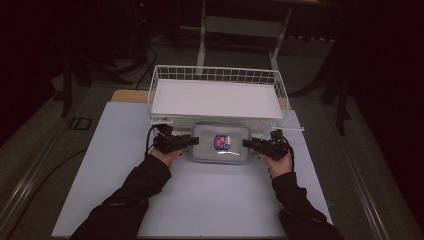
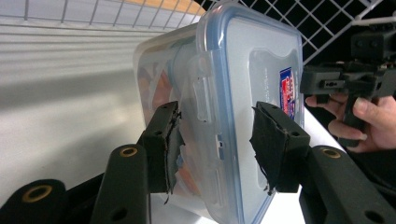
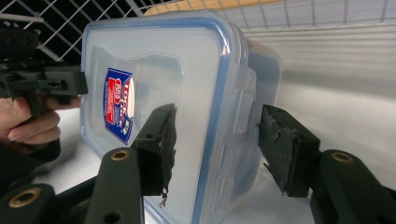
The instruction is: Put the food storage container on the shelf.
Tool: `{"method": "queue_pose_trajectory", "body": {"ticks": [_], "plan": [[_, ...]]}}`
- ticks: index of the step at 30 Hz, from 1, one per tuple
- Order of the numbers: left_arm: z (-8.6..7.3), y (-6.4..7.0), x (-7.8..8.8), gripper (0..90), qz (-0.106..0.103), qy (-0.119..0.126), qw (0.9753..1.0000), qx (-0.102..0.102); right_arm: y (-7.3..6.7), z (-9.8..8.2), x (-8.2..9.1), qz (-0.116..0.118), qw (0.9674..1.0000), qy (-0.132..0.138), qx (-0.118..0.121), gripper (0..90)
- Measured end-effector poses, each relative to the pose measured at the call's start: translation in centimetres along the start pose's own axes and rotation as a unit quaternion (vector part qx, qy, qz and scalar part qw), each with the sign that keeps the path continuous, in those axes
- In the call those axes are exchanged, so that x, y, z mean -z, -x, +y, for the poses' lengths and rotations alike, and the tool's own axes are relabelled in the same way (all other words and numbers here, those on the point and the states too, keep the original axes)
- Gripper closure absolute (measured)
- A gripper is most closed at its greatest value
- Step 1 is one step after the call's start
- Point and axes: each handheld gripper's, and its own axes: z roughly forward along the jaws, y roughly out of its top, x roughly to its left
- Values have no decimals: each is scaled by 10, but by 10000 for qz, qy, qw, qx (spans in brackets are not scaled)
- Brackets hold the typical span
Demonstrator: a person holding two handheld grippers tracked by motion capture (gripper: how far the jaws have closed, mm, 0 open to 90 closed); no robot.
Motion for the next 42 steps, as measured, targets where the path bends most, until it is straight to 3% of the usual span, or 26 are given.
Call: {"method": "queue_pose_trajectory", "body": {"ticks": [4,9,12,18,21,26,28,30,35,39,42], "plan": [[0,-2,-3,491,153,125,9998,-35,-8,4,-3,-273,9994,79,177,507],[1,-1,-6,462,301,285,9991,-3,-10,6,-7,-581,9980,185,143,461],[0,0,-7,427,517,380,9979,-115,-11,6,-9,-763,9966,247,186,438],[1,0,-8,420,509,410,9978,-76,-14,4,-12,-1062,9934,400,161,384],[0,5,-3,383,647,477,9965,-247,-20,3,-9,-1076,9926,444,356,354],[-3,11,11,333,489,437,9972,-363,-37,1,1,-932,9931,490,522,341],[-5,14,16,321,649,401,9960,-469,-44,0,4,-861,9933,515,569,341],[-7,15,21,321,598,370,9966,-423,-51,-2,7,-761,9940,521,593,342],[-13,21,34,280,403,270,9972,-572,-70,-9,8,-545,9943,453,801,375],[-19,28,45,217,315,209,9975,-592,-84,-15,7,-465,9937,384,946,460],[-23,32,50,141,290,-71,9982,-527,-91,-19,4,-453,9933,208,1042,532]]}}
